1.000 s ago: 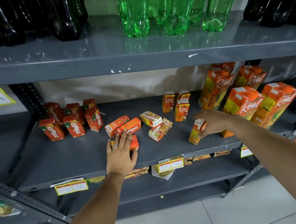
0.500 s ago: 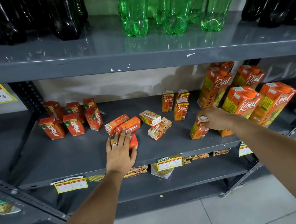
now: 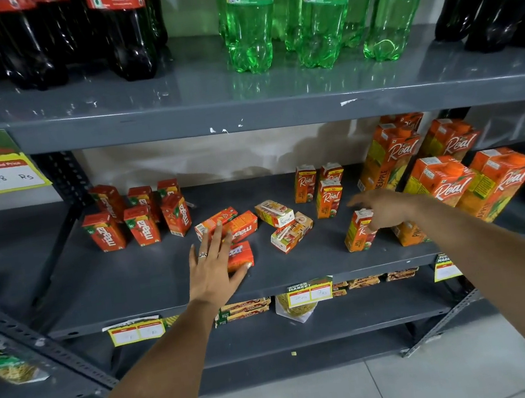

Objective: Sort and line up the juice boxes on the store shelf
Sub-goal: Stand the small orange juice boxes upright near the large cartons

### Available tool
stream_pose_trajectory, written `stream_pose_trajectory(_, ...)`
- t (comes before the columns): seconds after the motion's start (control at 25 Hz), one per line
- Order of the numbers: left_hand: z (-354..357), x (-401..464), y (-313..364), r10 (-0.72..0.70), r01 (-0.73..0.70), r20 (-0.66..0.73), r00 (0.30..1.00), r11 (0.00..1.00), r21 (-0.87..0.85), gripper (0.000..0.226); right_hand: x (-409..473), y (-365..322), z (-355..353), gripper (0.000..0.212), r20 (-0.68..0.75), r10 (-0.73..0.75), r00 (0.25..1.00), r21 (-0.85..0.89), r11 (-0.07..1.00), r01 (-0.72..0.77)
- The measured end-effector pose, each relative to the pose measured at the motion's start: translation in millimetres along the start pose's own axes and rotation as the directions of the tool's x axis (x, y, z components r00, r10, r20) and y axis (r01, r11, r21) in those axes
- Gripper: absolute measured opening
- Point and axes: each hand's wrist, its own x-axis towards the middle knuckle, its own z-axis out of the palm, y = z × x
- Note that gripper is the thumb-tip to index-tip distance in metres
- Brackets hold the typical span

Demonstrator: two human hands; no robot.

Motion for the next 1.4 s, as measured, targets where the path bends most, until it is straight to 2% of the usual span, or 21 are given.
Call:
stream_pose_trajectory(0.08, 0.5, 0.4, -5.5, 0.002, -0.002, -0.008, 1.0, 0.999, -0.04, 0.087, 2.9, -11.5, -13.0, 0.077, 0.011, -0.021, 1.0, 0.127, 0.992, 0.019)
stream_pose_trajectory(0.24, 4.6, -5.2, -12.0, 0.006, -0.009, -0.021, 1.0, 0.991, -0.135, 0.086, 20.2, -55.5, -10.7, 0.059, -0.186, -0.136, 0.973, 0.233, 0.956, 0.178)
stream_pose_trajectory(0.32, 4.5, -7.4, -11.4, -0.001, -0.004, -0.029, 1.0, 0.987, -0.163, 0.087, 32.8, -77.4, 5.2, 0.056, -0.224, -0.136, 0.965, 0.289, 0.936, 0.199)
stream_pose_trajectory(0.44, 2.9, -8.2, -12.1, -0.012, 0.003, -0.045, 0.999, 0.982, -0.191, 0.087, 51.5, -103.4, 26.7, 0.063, -0.277, -0.04, 0.96, 0.401, 0.903, 0.153)
stream_pose_trajectory(0.64, 6.4, -7.7, -13.1, -0.006, -0.006, -0.052, 0.999, 0.976, -0.216, 0.087, 76.3, -121.2, 46.0, 0.078, -0.231, 0.137, 0.963, 0.517, 0.856, 0.002)
stream_pose_trajectory(0.84, 8.0, -7.7, -12.9, -0.009, -0.009, -0.082, 0.997, 0.975, -0.22, 0.084, 89.1, -130.0, 54.9, 0.045, -0.267, 0.221, 0.938, 0.564, 0.825, -0.034)
stream_pose_trajectory(0.96, 8.1, -7.2, -13.6, -0.016, 0.001, -0.064, 0.998, 0.974, -0.225, 0.083, 90.0, -130.3, 55.7, 0.044, -0.287, 0.234, 0.929, 0.556, 0.83, -0.037)
stream_pose_trajectory(1.08, 8.1, -7.4, -13.6, -0.021, 0.011, -0.043, 0.999, 0.973, -0.232, 0.085, 85.9, -123.9, 53.9, 0.039, -0.338, 0.176, 0.925, 0.57, 0.82, 0.052)
stream_pose_trajectory(1.16, 6.9, -7.9, -12.6, -0.025, 0.016, -0.033, 0.999, 0.974, -0.228, 0.085, 79.6, -112.8, 46.9, 0.033, -0.377, 0.076, 0.923, 0.541, 0.827, 0.153)
stream_pose_trajectory(1.32, 3.4, -8.2, -10.4, -0.03, 0.028, -0.006, 1.0, 0.98, -0.197, 0.086, 56.9, -80.1, 10.5, 0.041, -0.386, -0.197, 0.901, 0.364, 0.865, 0.345)
stream_pose_trajectory(1.4, 2.3, -8.4, -10.3, -0.035, 0.034, -0.003, 0.999, 0.98, -0.194, 0.086, 45.1, -67.3, -10.0, 0.038, -0.348, -0.354, 0.868, 0.22, 0.869, 0.443)
